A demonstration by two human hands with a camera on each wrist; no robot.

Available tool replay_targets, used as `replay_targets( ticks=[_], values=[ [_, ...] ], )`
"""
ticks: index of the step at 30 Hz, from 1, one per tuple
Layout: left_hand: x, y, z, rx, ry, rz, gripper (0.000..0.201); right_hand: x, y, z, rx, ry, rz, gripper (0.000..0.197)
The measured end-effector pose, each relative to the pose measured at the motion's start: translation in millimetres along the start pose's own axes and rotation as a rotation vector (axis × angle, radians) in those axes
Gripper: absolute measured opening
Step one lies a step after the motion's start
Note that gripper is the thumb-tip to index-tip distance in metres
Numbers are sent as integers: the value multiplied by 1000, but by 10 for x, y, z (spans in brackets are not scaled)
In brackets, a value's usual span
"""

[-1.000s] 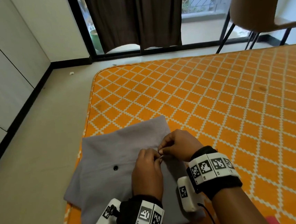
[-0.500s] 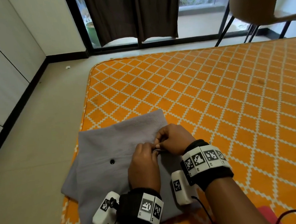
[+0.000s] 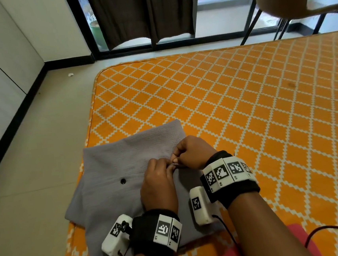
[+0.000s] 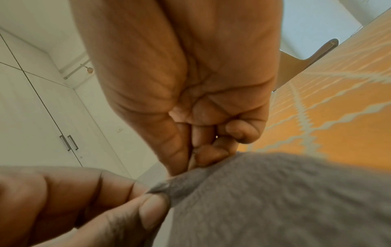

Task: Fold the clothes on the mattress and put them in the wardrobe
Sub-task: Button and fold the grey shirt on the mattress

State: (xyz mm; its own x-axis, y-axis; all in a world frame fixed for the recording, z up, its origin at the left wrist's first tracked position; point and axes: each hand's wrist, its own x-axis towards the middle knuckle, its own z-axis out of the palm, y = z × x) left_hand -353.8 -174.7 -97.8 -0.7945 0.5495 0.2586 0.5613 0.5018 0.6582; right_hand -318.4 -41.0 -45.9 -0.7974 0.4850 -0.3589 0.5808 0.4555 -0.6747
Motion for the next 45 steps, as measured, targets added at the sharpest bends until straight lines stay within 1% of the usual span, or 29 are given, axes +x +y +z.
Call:
replay_targets(
  ticks=[2, 6, 9, 13, 19, 25, 27, 30, 35, 38, 39, 41, 42, 44, 45],
  values=[
    [-15, 3, 4, 5, 3, -13, 14, -6, 2, -20, 15, -19, -7, 18],
    [-8, -5, 1, -24, -26, -80, 17, -23, 21, -46, 59, -94, -27, 12],
    [4, 6, -22, -32, -42, -111, 18, -13, 27, -10, 14, -62, -54, 11],
    [32, 10, -45, -52, -71, -145, 17, 0, 35, 8, -1, -45, -41, 11],
    [73, -15, -72, -53, -134, -142, 11, 15, 38, 45, -38, -19, -29, 10],
    [76, -3, -41, 14, -155, -126, 6, 51, 51, 94, -93, -22, 4, 18],
    [69, -4, -24, 50, -162, -138, 7, 62, 45, 113, -116, -14, 11, 19],
    [73, -6, -31, 33, -158, -155, 10, 54, 33, 132, -161, 0, 9, 23],
    [108, -13, -37, 39, -188, -153, 8, 31, 14, 138, -280, 74, -7, 27],
    [118, -24, -28, 49, -200, -130, 11, 30, 21, 133, -292, 74, -17, 33],
    [119, -18, -31, 61, -209, -128, 11, 25, 27, 129, -274, 76, -14, 32],
    [127, -3, -39, 84, -233, -135, 13, -2, 27, 115, -221, 123, 2, 24],
    [136, 1, -41, 83, -246, -146, 12, -13, 25, 93, -200, 175, 13, 21],
    [156, 19, -55, 54, -260, -186, 8, -27, 33, 18, -171, 340, 47, 19],
    [164, 20, -61, 36, -257, -204, 10, -32, 43, -34, -150, 431, 65, 18]
  ],
)
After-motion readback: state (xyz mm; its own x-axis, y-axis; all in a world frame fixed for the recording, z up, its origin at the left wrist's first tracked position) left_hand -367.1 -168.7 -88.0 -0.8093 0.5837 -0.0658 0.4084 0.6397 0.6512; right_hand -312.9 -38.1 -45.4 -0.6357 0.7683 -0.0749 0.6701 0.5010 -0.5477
